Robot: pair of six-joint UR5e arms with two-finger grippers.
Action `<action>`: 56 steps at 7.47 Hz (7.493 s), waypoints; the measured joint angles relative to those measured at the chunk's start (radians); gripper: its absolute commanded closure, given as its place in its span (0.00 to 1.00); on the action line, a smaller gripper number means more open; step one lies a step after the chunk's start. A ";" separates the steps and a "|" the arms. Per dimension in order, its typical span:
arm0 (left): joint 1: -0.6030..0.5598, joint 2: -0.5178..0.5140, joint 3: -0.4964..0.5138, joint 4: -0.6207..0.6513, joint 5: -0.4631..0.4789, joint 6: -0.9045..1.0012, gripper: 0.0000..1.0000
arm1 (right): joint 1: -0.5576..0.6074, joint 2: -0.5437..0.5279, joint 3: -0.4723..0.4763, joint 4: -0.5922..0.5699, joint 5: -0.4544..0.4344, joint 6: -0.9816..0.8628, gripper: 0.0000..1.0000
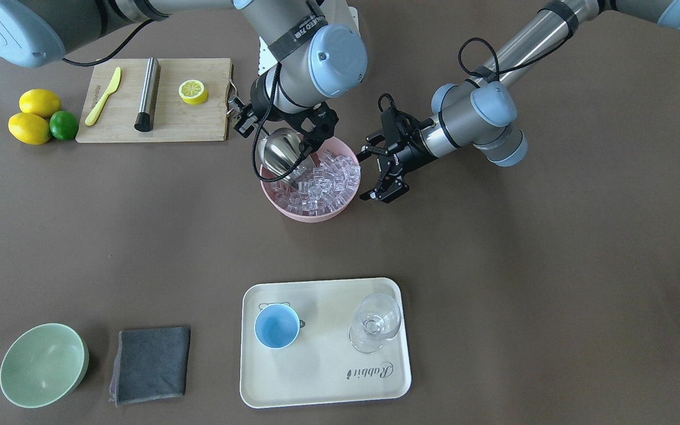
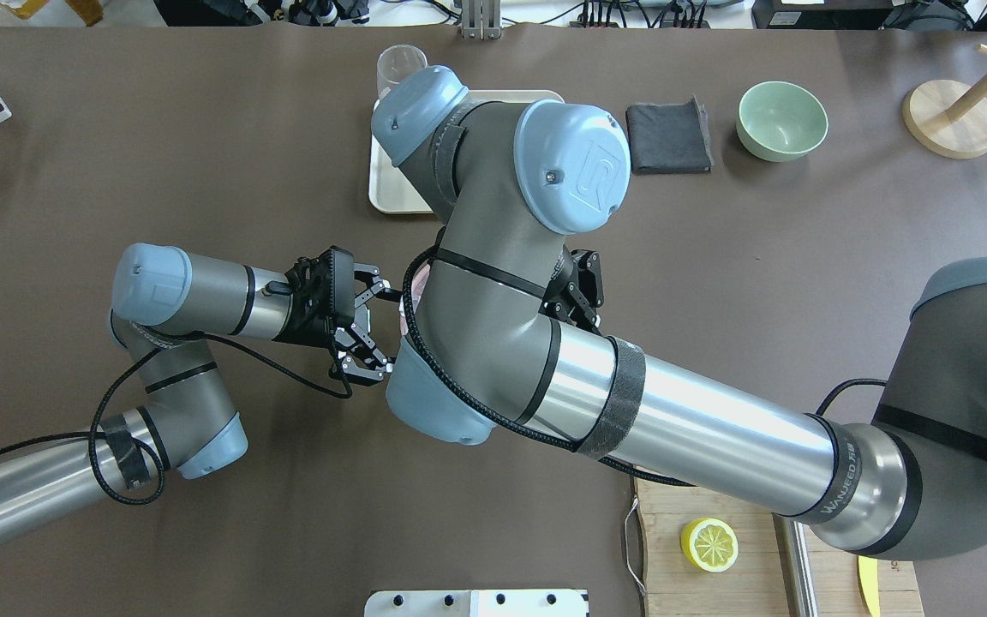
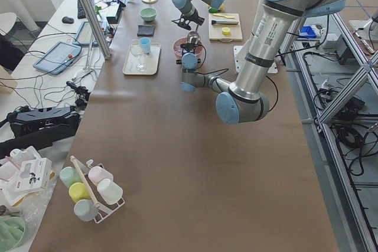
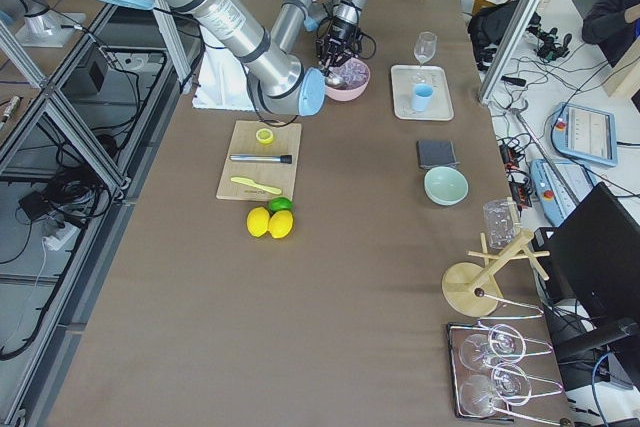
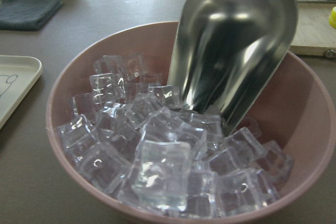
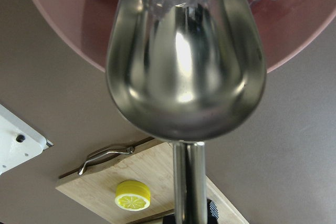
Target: Put ice in cup with scoop
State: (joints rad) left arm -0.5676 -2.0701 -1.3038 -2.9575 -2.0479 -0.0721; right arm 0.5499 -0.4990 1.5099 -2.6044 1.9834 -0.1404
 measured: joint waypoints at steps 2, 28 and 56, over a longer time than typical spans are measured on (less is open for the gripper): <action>0.000 0.000 0.001 0.000 0.000 0.000 0.02 | -0.001 -0.006 0.006 0.035 0.000 0.010 1.00; -0.037 0.014 0.000 0.002 -0.069 0.000 0.02 | -0.029 -0.423 0.342 0.785 -0.058 0.058 1.00; -0.420 0.423 -0.410 0.767 -0.228 0.009 0.02 | 0.247 -0.699 0.416 1.326 0.163 0.412 1.00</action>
State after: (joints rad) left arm -0.9874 -1.6467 -1.7138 -2.1906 -2.2763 -0.0629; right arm 0.7967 -1.1980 1.9256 -1.2783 2.1465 0.2719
